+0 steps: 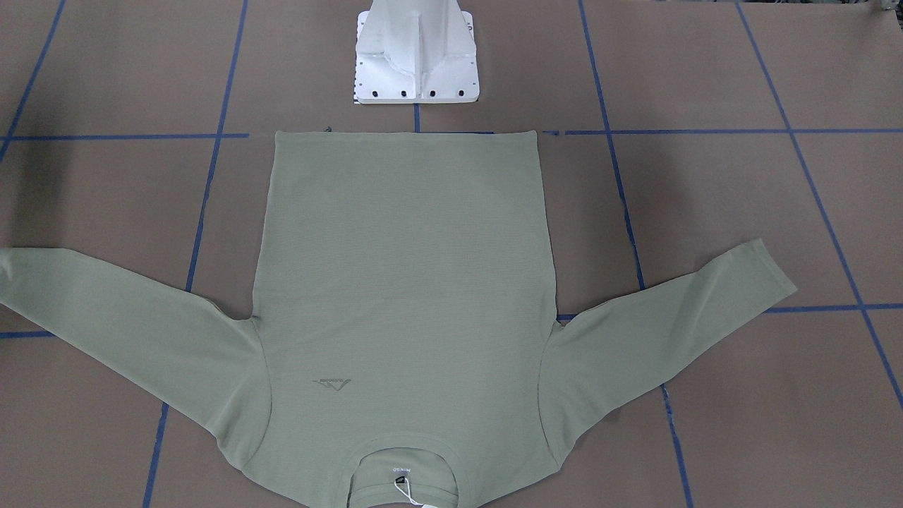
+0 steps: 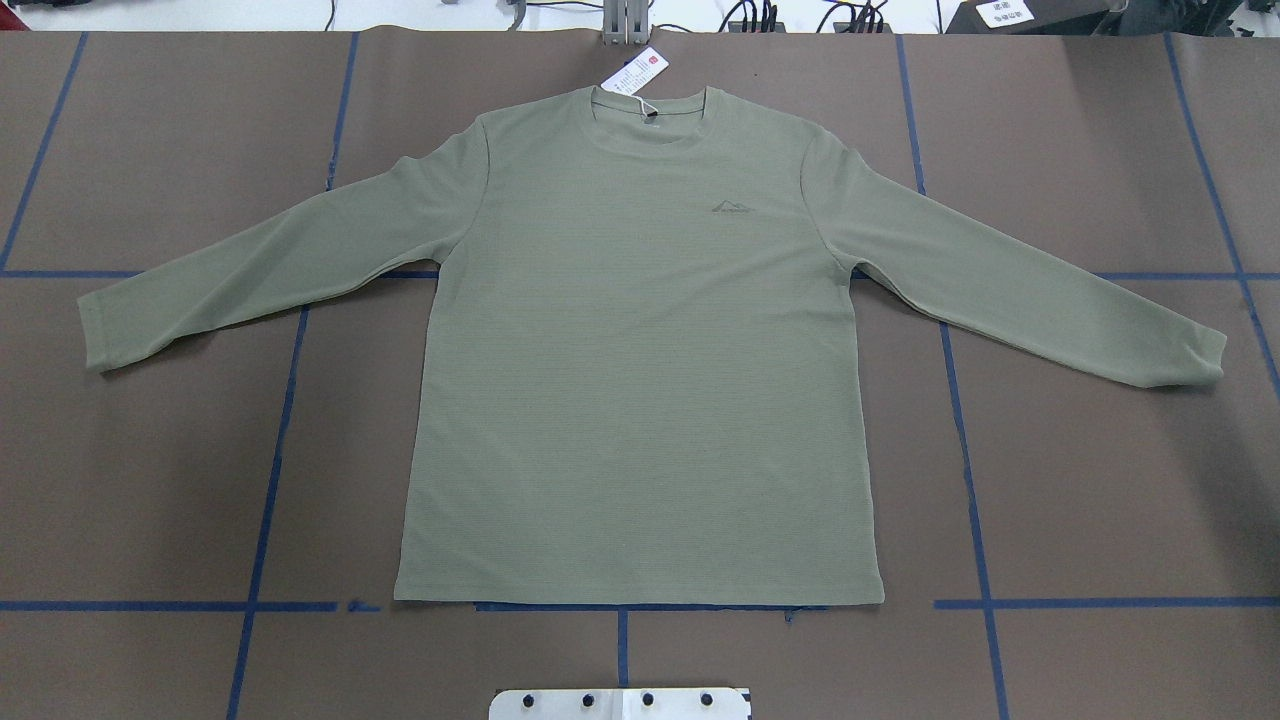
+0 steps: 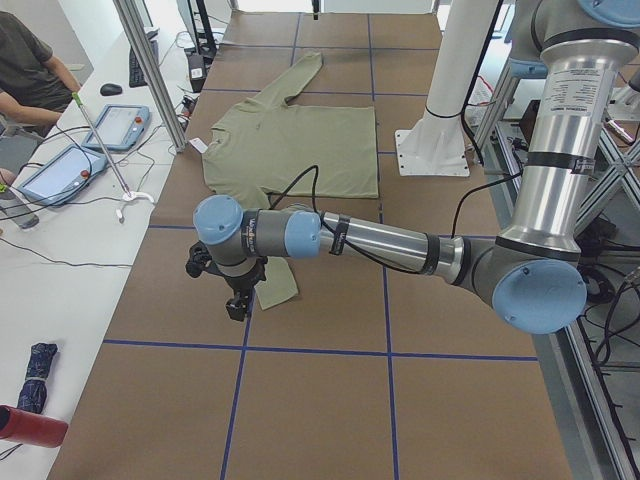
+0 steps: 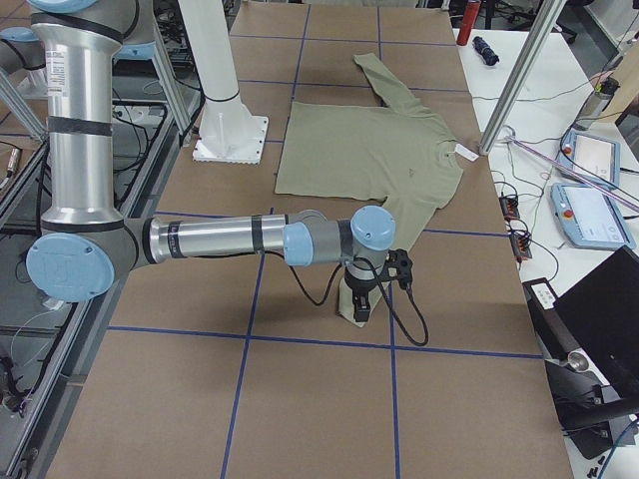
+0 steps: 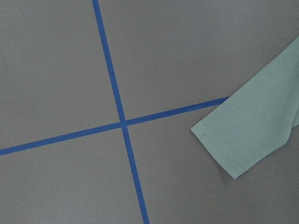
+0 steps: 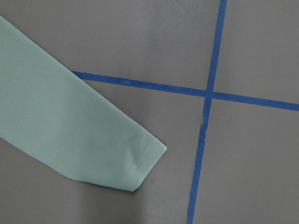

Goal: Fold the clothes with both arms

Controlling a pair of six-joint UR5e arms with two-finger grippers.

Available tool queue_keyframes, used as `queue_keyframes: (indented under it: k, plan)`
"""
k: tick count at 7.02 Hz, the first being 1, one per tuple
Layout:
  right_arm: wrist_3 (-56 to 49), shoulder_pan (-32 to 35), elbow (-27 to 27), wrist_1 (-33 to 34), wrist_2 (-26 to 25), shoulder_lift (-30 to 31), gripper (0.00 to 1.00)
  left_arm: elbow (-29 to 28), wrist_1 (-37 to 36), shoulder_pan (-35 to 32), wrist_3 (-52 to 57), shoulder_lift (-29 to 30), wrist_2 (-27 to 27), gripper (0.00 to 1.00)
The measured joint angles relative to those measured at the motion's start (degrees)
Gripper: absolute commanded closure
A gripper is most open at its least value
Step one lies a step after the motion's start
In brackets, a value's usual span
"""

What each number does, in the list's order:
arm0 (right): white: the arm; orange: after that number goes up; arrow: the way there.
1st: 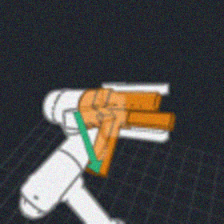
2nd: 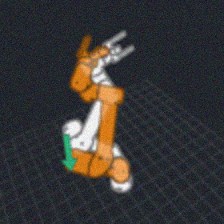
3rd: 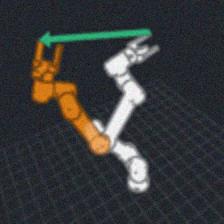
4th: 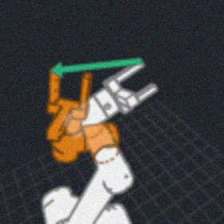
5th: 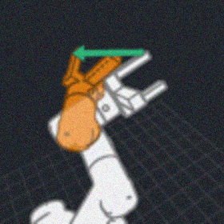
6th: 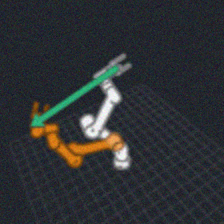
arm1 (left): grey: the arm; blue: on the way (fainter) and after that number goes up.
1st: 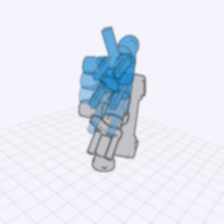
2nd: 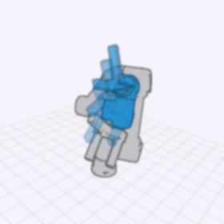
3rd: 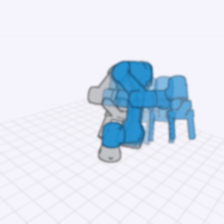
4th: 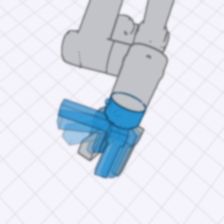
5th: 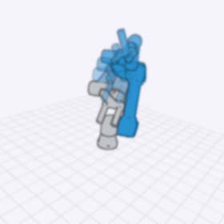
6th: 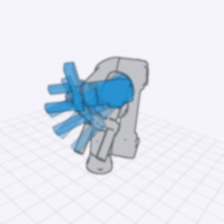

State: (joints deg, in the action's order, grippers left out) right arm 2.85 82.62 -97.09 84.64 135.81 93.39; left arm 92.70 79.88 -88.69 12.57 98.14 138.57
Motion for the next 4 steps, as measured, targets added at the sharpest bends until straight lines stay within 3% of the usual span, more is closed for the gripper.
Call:
queue_keyframes:
  k: [4]
  plan:
    - [1.79,-2.45,5.76,-4.47,3.87,-1.22,0.00,1.44,0.53,0.21,0.13,-1.30,5.89,0.00]
